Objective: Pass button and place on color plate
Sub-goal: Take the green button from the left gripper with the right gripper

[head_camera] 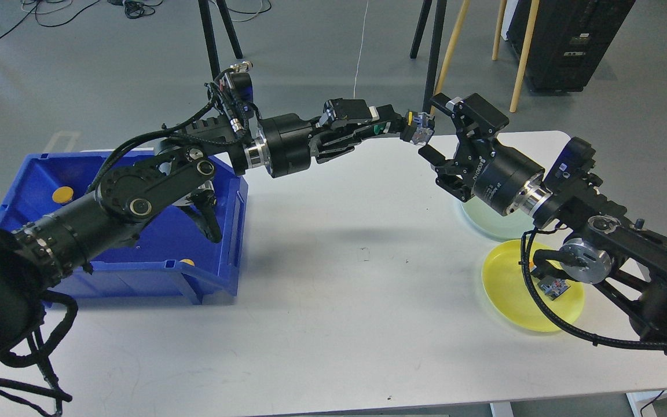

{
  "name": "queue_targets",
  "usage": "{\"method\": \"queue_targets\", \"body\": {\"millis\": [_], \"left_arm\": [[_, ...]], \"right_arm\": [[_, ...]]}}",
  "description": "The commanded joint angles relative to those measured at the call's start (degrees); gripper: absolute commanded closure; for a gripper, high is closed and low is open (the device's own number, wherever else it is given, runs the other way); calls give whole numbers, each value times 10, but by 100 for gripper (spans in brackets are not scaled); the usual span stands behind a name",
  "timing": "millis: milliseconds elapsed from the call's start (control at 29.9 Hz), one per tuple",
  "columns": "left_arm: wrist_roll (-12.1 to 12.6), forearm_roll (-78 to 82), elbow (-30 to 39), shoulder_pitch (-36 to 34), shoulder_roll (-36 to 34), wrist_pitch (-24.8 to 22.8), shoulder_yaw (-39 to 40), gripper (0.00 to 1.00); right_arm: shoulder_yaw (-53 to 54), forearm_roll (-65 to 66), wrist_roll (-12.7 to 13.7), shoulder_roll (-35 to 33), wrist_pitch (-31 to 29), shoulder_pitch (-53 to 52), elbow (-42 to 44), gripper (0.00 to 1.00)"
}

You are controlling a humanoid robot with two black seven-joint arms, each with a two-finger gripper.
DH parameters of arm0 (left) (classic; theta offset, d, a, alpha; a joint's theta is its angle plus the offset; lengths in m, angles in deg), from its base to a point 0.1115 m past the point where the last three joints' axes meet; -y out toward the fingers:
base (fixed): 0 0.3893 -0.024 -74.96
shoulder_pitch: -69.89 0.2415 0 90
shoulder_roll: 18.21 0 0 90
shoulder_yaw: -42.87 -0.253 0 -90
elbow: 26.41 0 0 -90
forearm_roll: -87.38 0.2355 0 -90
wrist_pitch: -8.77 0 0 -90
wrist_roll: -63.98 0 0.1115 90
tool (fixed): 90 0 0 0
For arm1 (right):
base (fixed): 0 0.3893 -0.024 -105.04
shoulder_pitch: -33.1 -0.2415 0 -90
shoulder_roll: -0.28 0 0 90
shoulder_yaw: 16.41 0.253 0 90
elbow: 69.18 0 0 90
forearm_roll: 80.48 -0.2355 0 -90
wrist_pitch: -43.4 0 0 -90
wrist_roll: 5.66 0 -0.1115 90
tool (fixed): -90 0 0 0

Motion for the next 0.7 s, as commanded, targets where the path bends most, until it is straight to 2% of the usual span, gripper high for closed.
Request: {"method": "queue_targets", "body": {"millis": [0,100,301,434,668], "left_arm": [[0,0,-1,3,0,0,1,80],[0,-1,-1,3,0,0,1,80],[0,-24,-13,4,-1,0,1,79],[0,-27,-13,6,-1,0,1,79],[0,-27,-13,6,-1,0,1,79]], "right_arm": [[-1,0,-8,13,0,-2,2,6],[-1,-1,-9,15,1,-2,6,9],[2,-4,-11,13,2,3,5,21],[3,-4,-13,10,2,7,4,24],[4,-4,-16,15,2,8,5,36]]}}
